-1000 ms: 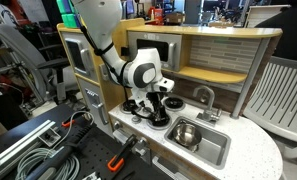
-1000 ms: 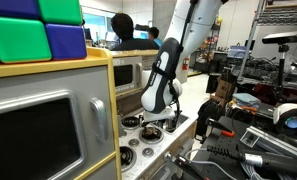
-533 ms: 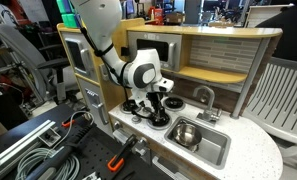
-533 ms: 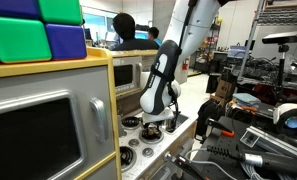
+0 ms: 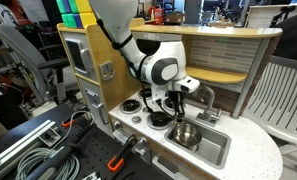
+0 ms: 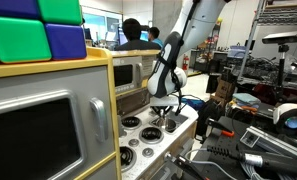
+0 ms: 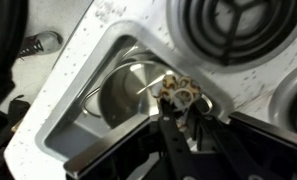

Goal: Remove the object from the stove and put it in the pot in the sink

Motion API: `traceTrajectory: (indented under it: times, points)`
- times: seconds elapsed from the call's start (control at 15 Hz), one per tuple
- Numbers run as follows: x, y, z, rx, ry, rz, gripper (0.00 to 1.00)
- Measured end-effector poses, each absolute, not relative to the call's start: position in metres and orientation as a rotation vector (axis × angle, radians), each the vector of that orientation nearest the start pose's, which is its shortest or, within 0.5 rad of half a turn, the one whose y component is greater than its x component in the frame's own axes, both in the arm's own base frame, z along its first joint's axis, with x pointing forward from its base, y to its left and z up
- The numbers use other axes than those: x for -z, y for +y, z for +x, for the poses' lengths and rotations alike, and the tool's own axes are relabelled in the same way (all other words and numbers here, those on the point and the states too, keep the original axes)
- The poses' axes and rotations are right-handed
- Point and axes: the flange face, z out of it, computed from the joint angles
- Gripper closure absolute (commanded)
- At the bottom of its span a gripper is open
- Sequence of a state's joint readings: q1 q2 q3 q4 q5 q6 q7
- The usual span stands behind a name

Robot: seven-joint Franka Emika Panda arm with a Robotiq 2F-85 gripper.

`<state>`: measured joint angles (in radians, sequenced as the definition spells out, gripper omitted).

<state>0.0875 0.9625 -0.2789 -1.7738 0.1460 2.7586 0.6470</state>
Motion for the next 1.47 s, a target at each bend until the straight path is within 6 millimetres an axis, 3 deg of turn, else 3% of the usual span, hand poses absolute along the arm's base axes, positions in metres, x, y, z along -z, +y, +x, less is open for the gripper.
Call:
traceTrajectory:
  times: [0.13,0.2,0.33,0.47,0.8,1.13,1.47]
  points:
    - [-0.046,-0.168,0.619,0.149,1.530,-2.954,0.96]
    - [-0.045,-0.186,0.616,0.133,1.607,-2.935,0.58]
    - [-0.041,-0.207,0.614,0.102,1.721,-2.900,0.50]
    - [-0.038,-0.210,0.616,0.086,1.776,-2.872,0.37]
    - [-0.049,-0.193,0.634,0.130,1.785,-2.819,0.01]
    - [-0.077,-0.177,0.644,0.150,1.717,-2.801,0.00]
    - [-0.155,-0.170,0.623,-0.053,1.461,-2.859,0.00]
